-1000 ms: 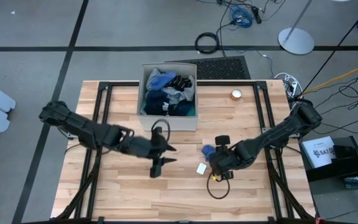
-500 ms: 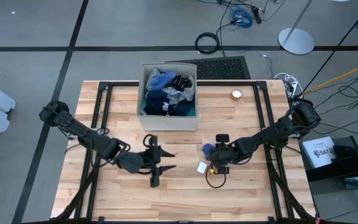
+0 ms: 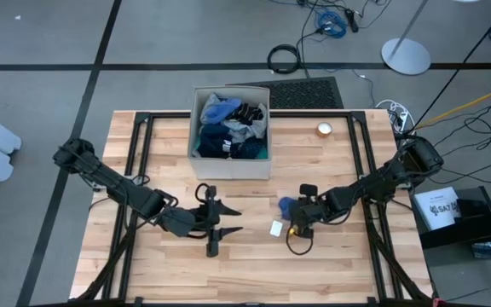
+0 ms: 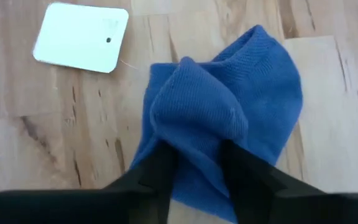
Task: Sort clothes
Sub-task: Put the blue sock into the white laundry organizer
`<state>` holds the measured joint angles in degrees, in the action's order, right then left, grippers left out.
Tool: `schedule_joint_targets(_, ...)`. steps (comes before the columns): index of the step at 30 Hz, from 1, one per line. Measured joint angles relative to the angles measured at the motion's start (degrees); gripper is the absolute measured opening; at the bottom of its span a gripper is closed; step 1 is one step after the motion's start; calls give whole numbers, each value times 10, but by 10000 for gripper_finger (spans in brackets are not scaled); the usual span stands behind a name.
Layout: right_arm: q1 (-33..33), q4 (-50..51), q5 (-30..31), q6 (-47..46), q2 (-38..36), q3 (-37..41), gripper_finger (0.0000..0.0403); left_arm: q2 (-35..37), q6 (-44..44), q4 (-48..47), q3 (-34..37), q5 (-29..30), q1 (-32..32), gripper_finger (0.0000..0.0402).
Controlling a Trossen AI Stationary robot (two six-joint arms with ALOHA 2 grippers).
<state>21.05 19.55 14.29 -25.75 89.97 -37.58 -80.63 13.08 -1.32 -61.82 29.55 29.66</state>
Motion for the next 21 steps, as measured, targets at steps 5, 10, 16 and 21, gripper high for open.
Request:
schedule_joint_targets(5,0,14,-9,1,-4,0,23,-21,-16,18,0,-1,0,189)
schedule_joint_targets(10,0,31,-22,0,-28,-11,14,-55,-31,56,0,-2,-3,189)
schedule_joint_targets(16,6,46,-35,12,-84,-66,4,-98,-19,103,0,-7,-21,189)
schedule_joint_targets(21,28,32,-27,37,-123,-108,4,-133,-19,148,0,-48,-34,189)
